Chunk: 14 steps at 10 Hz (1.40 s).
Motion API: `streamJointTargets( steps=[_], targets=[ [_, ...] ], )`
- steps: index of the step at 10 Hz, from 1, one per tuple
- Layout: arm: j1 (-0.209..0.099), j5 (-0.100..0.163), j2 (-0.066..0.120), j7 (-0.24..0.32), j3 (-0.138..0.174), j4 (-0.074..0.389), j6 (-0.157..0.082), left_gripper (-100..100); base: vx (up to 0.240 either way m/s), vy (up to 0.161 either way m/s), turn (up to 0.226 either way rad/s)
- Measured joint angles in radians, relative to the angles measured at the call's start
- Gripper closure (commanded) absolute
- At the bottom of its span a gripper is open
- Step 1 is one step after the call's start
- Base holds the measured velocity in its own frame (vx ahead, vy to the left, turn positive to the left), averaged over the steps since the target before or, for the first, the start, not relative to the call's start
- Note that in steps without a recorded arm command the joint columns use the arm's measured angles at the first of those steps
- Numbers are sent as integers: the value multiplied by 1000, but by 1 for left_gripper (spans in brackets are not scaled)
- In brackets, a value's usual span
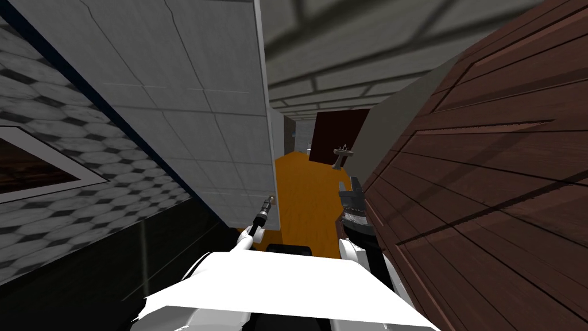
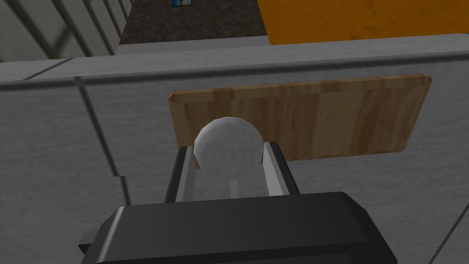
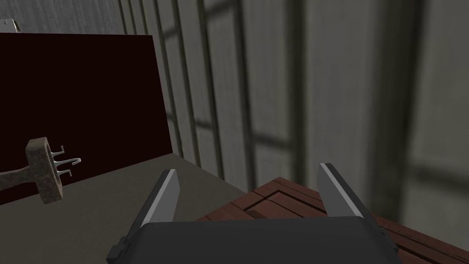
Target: Push the door open
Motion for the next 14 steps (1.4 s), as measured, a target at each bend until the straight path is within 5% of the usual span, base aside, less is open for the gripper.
streamJointTargets(
  steps=[1,5,7,8,14],
  targets=[
    [18,5,0,-4,7,-20,14,100,120,-48,10],
    [-34,35,26,-19,46,86,-40,100,139,-58,33],
    [-17,43,27,-22,56,40,-16,100,143,-50,85],
    [17,47,23,-24,61,-25,13,-100,-66,-63,66],
    [11,48,10,-22,57,-21,15,-100,-219,-77,29]
  ],
)
